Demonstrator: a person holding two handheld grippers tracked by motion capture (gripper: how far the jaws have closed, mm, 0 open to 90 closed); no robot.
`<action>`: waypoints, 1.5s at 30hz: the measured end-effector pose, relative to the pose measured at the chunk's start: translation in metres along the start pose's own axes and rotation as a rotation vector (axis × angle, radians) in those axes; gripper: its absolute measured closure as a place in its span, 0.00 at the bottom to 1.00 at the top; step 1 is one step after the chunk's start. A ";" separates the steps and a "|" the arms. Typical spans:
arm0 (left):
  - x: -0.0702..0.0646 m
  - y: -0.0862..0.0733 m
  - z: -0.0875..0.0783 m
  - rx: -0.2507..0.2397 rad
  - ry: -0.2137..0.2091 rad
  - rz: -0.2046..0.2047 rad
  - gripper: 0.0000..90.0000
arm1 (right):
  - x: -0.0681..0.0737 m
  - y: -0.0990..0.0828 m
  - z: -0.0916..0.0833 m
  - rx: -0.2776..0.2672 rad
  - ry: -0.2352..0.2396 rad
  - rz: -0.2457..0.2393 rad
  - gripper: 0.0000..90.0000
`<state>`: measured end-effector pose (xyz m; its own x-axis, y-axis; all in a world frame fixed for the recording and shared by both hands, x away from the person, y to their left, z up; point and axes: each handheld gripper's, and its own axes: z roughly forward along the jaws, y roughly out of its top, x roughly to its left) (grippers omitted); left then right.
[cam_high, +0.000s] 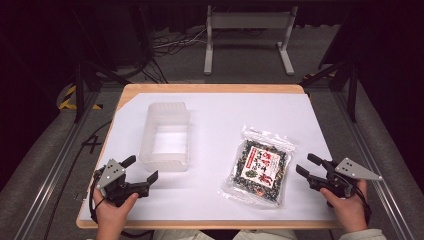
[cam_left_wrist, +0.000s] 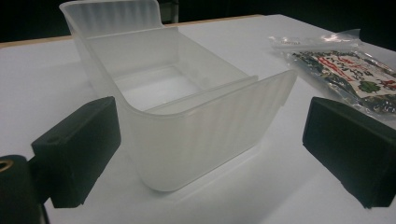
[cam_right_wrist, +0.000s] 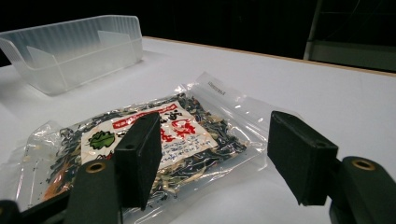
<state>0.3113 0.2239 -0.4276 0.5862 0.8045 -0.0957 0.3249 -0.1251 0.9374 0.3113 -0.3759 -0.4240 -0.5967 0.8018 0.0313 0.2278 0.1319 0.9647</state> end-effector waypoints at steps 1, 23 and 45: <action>0.000 0.000 0.000 0.007 0.010 -0.002 0.05 | -0.001 0.000 0.001 -0.005 0.004 0.007 0.40; 0.003 -0.010 0.002 -0.005 0.060 -0.019 0.04 | -0.026 0.045 0.044 0.040 0.027 0.067 0.38; 0.002 -0.009 0.004 0.040 0.103 0.010 0.04 | -0.063 0.051 0.080 0.107 -0.070 0.069 0.34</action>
<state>0.3126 0.2247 -0.4378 0.5105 0.8585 -0.0499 0.3500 -0.1544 0.9239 0.4222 -0.3734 -0.3981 -0.5228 0.8491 0.0750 0.3499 0.1335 0.9272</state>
